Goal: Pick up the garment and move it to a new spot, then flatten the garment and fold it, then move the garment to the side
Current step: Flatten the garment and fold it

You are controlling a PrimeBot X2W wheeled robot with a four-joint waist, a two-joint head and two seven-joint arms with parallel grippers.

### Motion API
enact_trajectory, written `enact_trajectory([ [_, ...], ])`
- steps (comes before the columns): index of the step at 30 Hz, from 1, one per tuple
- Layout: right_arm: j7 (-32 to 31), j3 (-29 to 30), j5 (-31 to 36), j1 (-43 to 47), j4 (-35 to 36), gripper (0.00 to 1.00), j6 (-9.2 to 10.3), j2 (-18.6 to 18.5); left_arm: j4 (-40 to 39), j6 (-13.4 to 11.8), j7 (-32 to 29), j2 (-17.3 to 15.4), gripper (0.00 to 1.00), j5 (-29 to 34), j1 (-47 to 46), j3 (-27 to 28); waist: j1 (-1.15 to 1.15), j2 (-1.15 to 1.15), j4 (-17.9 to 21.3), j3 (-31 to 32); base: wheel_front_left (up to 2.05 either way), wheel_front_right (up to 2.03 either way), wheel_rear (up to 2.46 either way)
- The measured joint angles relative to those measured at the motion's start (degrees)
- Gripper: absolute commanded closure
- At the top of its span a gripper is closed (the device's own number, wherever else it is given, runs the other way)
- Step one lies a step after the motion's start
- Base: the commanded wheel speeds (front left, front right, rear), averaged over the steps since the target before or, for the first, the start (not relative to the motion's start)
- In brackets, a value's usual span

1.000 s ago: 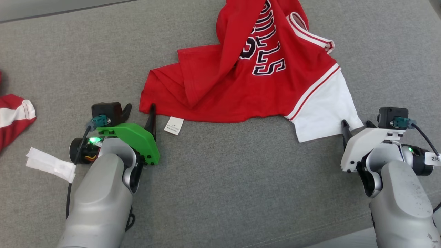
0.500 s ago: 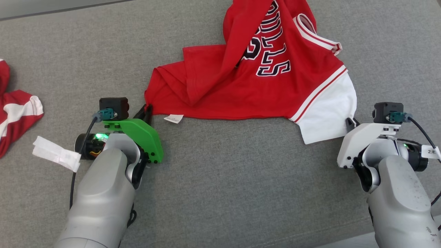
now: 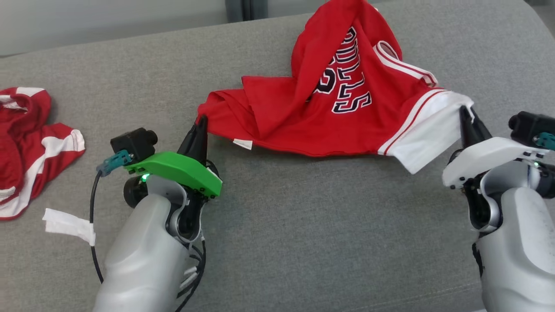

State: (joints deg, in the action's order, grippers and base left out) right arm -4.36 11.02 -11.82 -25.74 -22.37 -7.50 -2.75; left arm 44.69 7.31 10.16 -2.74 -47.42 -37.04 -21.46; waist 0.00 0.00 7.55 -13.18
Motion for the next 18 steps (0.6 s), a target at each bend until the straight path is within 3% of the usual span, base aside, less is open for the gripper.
enact_trajectory([
  [7, 1.1, 3.6, -2.2, 3.2, 18.7, 1.0, 0.01, -0.3, -16.2, 0.0, -1.4, -0.3, 1.0, -11.3, 3.9, 0.5, 0.0, 0.0, -2.6, 3.4, 0.0, 0.0, 0.0],
  [13, -0.4, 5.4, -1.3, 3.6, 33.9, 1.0, 0.01, -0.4, -30.7, 0.0, -8.1, -0.5, 1.0, -21.0, 6.4, 1.0, 0.0, 0.0, -4.8, 5.3, 0.0, 0.0, 0.0],
  [18, -4.7, 3.2, -0.2, -0.2, 37.5, 1.0, 0.01, -2.1, -37.0, -2.8, -13.8, -1.4, 1.0, -22.2, 3.8, -0.2, 0.0, 0.0, -5.8, 4.3, 0.0, 0.0, 0.0],
])
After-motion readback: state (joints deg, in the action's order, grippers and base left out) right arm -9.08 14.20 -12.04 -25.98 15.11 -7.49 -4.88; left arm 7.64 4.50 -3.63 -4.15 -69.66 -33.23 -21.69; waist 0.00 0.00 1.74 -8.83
